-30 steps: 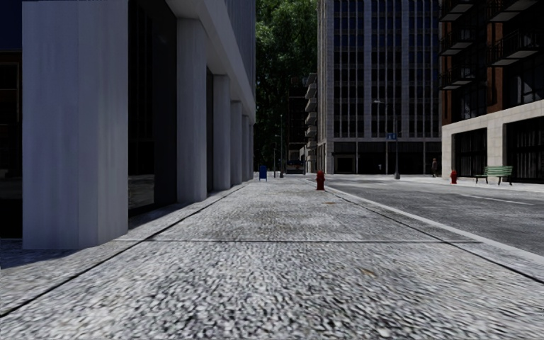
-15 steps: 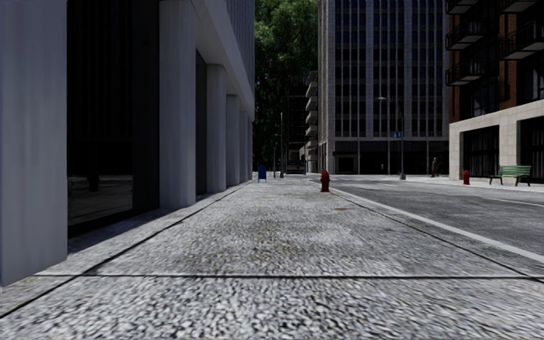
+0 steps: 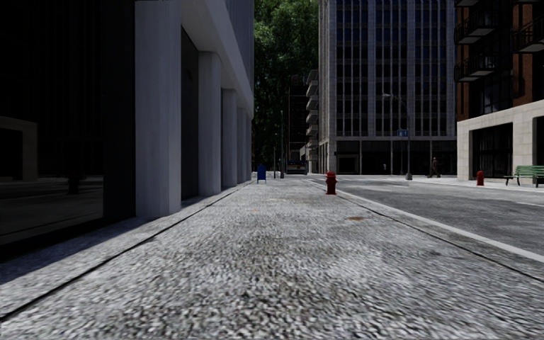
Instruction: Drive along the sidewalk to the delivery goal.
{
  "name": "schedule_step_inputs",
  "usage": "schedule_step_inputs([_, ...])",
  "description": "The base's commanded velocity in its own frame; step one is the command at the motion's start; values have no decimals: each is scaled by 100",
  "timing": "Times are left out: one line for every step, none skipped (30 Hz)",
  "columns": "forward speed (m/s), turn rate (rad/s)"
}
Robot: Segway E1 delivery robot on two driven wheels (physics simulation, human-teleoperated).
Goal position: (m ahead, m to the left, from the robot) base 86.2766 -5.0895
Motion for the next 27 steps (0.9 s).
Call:
schedule_step_inputs([200,0])
schedule_step_inputs([200,0])
schedule_step_inputs([200,0])
schedule_step_inputs([200,0])
schedule_step_inputs([200,0])
schedule_step_inputs([200,0])
schedule_step_inputs([200,0])
schedule_step_inputs([200,0])
schedule_step_inputs([200,0])
schedule_step_inputs([200,0])
schedule_step_inputs([200,0])
schedule_step_inputs([200,0])
schedule_step_inputs([200,0])
schedule_step_inputs([200,0])
schedule_step_inputs([200,0])
schedule_step_inputs([200,0])
schedule_step_inputs([200,0])
schedule_step_inputs([200,0])
schedule_step_inputs([200,0])
schedule_step_inputs([200,0])
schedule_step_inputs([200,0])
schedule_step_inputs([200,0])
schedule_step_inputs([200,0])
schedule_step_inputs([200,0])
schedule_step_inputs([200,0])
schedule_step_inputs([200,0])
schedule_step_inputs([200,0])
